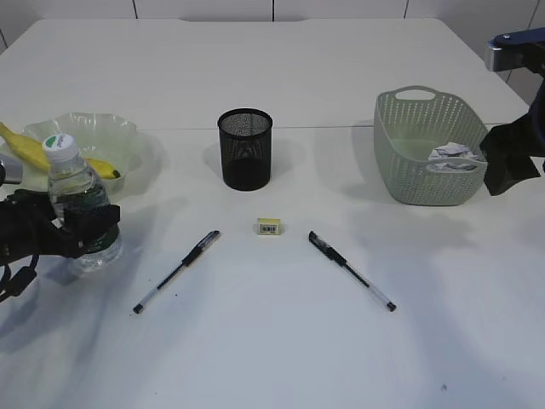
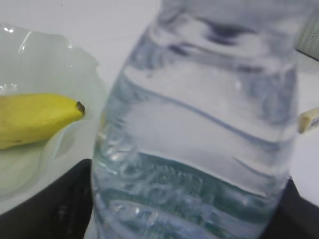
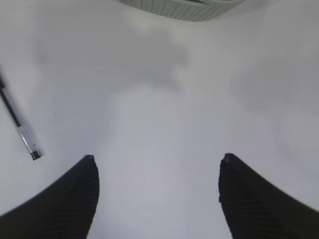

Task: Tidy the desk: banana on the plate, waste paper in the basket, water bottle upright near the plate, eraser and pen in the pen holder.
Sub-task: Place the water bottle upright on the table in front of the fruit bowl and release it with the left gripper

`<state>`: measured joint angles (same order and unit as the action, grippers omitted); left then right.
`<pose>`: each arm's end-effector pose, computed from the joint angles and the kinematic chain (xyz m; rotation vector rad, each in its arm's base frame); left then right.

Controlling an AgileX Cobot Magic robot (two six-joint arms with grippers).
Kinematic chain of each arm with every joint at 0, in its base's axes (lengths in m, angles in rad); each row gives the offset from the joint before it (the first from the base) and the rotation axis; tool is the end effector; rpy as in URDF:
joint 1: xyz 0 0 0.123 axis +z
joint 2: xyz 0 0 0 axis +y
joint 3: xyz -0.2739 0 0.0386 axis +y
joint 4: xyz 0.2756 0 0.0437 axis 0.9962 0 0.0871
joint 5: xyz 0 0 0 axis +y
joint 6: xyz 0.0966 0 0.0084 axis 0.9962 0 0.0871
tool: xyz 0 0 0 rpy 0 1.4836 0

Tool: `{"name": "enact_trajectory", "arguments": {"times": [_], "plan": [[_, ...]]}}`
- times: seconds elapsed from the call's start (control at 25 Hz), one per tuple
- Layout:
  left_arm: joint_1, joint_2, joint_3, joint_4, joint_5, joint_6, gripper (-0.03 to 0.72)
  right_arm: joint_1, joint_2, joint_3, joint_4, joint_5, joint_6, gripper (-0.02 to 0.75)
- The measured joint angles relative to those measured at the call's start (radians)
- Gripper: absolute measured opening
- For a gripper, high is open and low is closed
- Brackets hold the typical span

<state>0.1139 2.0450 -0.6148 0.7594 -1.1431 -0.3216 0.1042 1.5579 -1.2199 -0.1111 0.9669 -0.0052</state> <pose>0.3176 -0.0248 0.0575 0.3978 1.8181 -0.5259 0.3422 0.0269 0.2567 -0.2171 2.7734 -0.1182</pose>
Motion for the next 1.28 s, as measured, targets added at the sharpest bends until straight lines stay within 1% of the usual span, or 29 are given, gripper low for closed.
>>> {"name": "enact_trajectory", "arguments": {"times": [0.52,1.28], "plan": [[0.000,-0.087,0.000,0.002,0.000,0.000,0.615,0.000,0.000,0.000,0.000,0.018,0.000,0.557],[0.000,-0.271,0.006,0.010,-0.001,-0.015,0.594,0.000,0.000,0.000,0.000,0.022,0.005,0.557]]}}
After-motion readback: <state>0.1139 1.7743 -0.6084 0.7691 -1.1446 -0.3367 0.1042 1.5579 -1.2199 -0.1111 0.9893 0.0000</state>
